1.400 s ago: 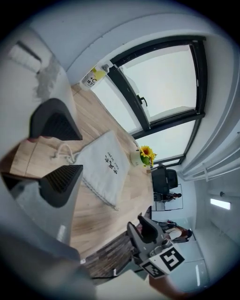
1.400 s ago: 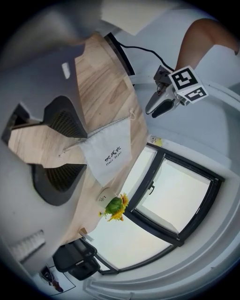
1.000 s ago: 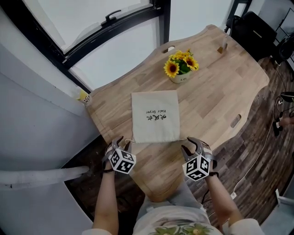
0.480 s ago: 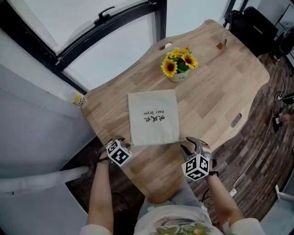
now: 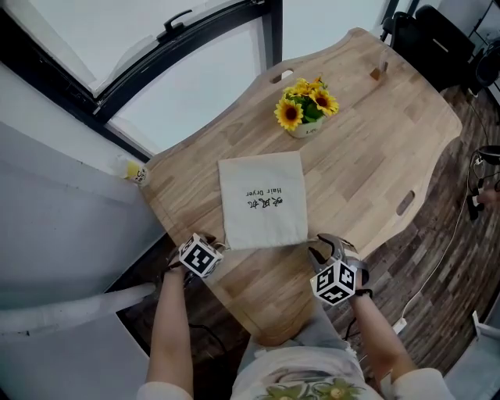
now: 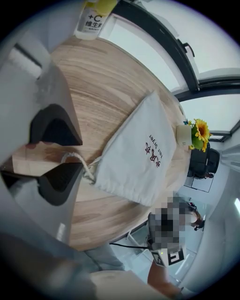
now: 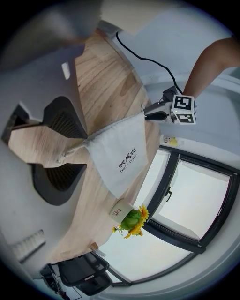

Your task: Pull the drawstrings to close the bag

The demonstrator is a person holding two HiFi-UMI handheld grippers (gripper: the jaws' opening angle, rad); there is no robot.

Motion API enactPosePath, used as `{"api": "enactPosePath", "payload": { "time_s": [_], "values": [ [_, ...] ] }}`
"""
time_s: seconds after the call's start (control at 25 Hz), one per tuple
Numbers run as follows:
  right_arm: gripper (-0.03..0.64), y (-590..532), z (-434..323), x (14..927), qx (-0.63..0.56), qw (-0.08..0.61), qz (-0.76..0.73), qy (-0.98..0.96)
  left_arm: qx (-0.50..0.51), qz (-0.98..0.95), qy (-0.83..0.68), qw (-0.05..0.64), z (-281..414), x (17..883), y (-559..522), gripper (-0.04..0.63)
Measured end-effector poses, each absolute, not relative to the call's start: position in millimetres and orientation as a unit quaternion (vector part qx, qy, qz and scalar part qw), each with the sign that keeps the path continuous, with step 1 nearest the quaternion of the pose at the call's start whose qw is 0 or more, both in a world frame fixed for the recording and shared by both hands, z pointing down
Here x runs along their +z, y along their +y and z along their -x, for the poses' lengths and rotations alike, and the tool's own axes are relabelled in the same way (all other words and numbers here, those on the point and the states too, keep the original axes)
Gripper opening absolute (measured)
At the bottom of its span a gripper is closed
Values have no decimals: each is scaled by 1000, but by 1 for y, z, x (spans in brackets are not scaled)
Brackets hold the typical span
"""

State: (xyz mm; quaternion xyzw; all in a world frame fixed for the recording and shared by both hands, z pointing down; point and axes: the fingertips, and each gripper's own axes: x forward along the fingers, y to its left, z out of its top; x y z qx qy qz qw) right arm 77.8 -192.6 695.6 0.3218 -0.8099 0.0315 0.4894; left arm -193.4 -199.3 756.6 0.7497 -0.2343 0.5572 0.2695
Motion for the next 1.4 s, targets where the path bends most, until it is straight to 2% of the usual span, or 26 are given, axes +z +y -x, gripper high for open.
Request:
{"api": "enactPosePath", "payload": {
  "time_s": [0.12, 0.24, 0.28, 0.52, 0.76, 0.84, 0.92, 1.2, 1.32, 1.4],
  "values": [
    [170, -193, -76, 700, 33, 493, -316, -810, 543, -753, -251, 274, 191, 755, -199, 83],
    [172, -194, -76, 704, 33, 497, -312, -809, 545, -747, -257, 281, 186, 757, -193, 10],
    [172, -193, -76, 705, 34, 499, -311, -808, 547, -744, -262, 282, 186, 758, -193, 6],
    [175, -193, -81, 711, 30, 511, -315, -799, 546, -713, -313, 309, 186, 758, -196, 6],
    [164, -196, -75, 722, 9, 541, -280, -793, 561, -696, -343, 288, 187, 761, -195, 6],
    [141, -196, -71, 727, 15, 552, -259, -793, 555, -696, -352, 289, 187, 760, -196, 5],
    [88, -196, -68, 729, 21, 555, -244, -795, 549, -696, -358, 293, 188, 760, -196, 6],
    [60, -191, -67, 741, 38, 566, -213, -795, 547, -692, -361, 302, 188, 760, -198, 6],
    [18, -182, -71, 742, 62, 573, -186, -796, 546, -691, -363, 305, 188, 760, -197, 5],
    [17, -173, -72, 742, 95, 571, -163, -799, 545, -690, -364, 305, 189, 760, -197, 5]
  ]
}}
